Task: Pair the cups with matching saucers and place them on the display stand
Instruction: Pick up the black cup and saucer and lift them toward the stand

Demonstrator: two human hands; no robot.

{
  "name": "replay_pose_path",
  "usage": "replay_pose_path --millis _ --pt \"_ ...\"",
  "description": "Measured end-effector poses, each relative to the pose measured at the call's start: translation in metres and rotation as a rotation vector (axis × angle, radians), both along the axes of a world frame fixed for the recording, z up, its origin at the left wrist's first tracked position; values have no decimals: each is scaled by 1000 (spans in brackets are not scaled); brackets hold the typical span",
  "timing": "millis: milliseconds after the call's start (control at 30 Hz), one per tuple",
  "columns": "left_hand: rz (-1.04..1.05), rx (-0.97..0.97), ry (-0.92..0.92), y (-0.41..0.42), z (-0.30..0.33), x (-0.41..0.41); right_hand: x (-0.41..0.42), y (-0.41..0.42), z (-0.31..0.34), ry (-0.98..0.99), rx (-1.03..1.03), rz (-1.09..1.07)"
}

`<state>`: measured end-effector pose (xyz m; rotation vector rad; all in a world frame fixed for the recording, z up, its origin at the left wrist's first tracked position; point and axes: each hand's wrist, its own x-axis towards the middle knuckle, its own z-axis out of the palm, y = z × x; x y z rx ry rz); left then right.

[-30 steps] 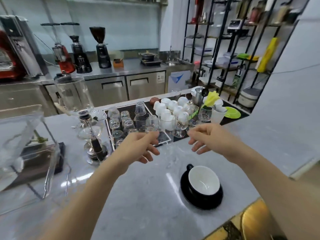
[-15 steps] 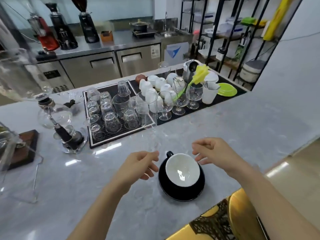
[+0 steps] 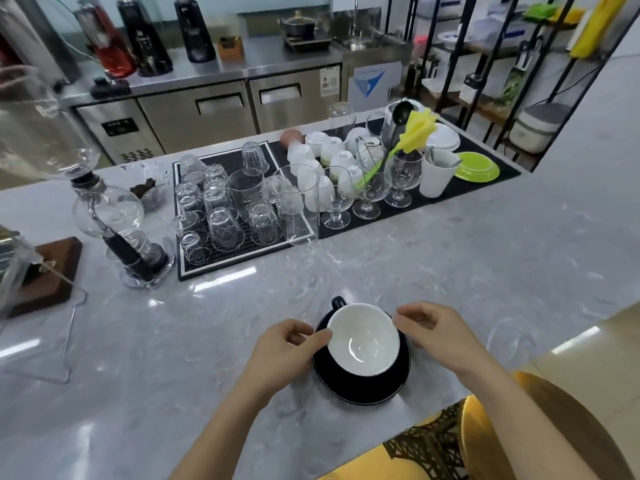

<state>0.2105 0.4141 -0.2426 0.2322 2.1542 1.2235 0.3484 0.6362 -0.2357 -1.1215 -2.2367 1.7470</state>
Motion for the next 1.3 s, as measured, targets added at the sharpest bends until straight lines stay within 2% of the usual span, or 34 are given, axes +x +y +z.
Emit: replay_pose_path --millis 200,600,767,1300 --pt "45 13 -28 1 -3 7 6 2 -17 13 -117 -35" --pt "132 137 -232 7 -20 7 4 11 -20 -23 -272 7" --pt "94 98 -317 5 -20 5 2 20 -16 -109 -309 121" --pt "139 158 -224 5 -24 12 -3 15 -10 -65 -240 100"
